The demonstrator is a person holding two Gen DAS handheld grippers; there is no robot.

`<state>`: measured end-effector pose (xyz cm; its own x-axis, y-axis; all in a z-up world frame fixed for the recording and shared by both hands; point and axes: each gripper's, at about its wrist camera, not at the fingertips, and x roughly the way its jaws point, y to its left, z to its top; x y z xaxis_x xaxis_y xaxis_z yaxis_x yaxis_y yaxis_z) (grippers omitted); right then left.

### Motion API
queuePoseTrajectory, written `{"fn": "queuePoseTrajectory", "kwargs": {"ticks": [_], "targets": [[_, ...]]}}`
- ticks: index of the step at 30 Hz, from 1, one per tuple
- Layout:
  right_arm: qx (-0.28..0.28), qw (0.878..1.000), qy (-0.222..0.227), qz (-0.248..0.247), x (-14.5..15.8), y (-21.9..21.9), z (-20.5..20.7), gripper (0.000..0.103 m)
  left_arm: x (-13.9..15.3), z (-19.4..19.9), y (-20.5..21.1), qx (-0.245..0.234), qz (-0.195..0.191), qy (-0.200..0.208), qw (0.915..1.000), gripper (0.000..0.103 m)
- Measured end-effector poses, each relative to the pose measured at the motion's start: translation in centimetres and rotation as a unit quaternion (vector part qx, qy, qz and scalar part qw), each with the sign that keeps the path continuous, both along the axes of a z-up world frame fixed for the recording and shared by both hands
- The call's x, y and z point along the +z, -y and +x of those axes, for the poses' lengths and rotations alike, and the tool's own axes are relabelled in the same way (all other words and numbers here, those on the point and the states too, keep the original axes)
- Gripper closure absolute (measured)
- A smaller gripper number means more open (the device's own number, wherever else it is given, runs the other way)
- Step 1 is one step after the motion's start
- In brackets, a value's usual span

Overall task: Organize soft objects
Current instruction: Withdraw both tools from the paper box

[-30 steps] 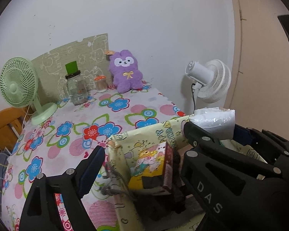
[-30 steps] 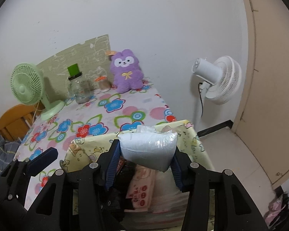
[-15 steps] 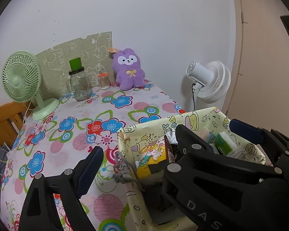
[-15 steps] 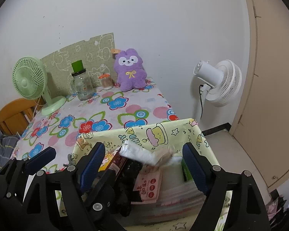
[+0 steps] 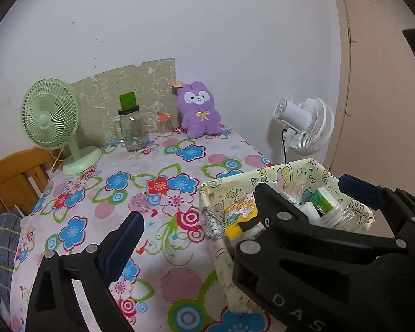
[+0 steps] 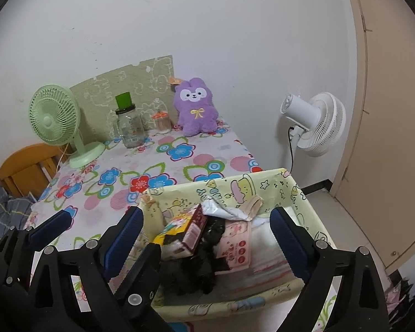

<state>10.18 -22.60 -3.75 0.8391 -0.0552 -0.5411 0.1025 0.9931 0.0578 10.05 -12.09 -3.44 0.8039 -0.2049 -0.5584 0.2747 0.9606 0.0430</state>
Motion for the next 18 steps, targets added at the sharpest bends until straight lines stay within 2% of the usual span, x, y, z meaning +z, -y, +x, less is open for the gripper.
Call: {"fn": "queuePoseTrajectory", "kwargs": {"ticks": [7,18], "targets": [[0.007,1.000,0.011,-0.008,0.9,-1.9,-1.5,0.008,0.8,-1.4,-2.4,0.011,-0.011,0.007,0.9999,0.001],[0.038,0.999,0.037,-0.012,2.4,-5.7,-3.6,0.008,2.1,-3.6,-6.9,0.049,-0.014,0.028,0.9983,0.000]]}}
